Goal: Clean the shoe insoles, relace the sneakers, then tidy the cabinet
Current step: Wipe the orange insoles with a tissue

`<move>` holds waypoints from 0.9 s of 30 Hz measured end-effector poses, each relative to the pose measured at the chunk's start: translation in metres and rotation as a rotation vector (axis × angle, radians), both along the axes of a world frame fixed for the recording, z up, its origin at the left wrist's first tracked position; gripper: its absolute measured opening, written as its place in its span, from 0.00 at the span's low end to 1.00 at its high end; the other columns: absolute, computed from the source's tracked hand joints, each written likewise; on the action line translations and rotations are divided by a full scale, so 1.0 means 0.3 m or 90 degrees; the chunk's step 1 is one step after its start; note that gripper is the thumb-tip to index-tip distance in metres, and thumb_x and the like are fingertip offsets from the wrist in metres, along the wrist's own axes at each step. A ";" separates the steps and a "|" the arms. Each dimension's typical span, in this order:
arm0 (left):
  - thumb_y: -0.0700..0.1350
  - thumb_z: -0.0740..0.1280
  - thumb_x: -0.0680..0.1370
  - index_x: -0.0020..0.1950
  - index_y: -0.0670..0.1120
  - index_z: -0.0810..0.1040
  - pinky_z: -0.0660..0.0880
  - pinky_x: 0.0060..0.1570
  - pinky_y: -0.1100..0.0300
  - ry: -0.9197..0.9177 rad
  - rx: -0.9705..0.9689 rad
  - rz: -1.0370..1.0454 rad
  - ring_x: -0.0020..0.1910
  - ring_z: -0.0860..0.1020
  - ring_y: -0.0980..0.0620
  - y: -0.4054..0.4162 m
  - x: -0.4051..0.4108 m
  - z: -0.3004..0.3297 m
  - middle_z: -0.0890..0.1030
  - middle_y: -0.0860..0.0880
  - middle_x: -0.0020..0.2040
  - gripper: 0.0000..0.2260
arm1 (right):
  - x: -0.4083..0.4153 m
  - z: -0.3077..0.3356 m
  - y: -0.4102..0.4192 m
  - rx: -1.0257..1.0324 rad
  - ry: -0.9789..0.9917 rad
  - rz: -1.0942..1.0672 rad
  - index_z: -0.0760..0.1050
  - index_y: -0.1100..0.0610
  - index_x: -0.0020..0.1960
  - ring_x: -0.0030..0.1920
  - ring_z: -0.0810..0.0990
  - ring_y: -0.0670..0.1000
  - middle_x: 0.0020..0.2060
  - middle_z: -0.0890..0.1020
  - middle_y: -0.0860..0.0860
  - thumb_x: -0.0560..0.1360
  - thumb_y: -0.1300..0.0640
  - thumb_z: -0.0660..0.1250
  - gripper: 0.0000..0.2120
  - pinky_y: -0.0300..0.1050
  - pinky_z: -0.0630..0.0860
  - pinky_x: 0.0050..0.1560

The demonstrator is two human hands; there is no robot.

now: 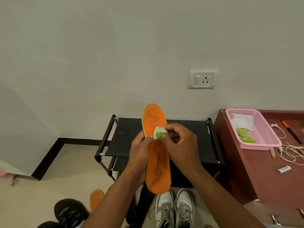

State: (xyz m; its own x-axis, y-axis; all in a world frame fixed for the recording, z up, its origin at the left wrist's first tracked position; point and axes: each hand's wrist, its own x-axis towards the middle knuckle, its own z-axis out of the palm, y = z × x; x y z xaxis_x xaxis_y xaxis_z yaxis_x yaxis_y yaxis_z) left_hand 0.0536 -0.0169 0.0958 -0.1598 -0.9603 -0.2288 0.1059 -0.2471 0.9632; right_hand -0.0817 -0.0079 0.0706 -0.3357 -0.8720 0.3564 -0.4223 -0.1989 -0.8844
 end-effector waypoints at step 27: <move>0.60 0.53 0.85 0.67 0.47 0.78 0.85 0.45 0.51 0.184 0.254 -0.106 0.54 0.86 0.42 -0.105 -0.013 -0.184 0.86 0.41 0.56 0.24 | 0.013 -0.216 -0.049 0.010 0.268 0.081 0.84 0.50 0.52 0.46 0.80 0.41 0.46 0.84 0.46 0.81 0.53 0.69 0.05 0.33 0.77 0.52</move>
State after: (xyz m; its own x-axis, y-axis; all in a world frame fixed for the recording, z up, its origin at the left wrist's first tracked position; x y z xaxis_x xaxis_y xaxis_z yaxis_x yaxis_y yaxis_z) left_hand 0.0498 -0.0483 0.0407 -0.4141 -0.7630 -0.4962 0.2817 -0.6259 0.7273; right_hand -0.0777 -0.0225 0.0058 -0.0540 -0.9034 0.4253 -0.7202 -0.2598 -0.6433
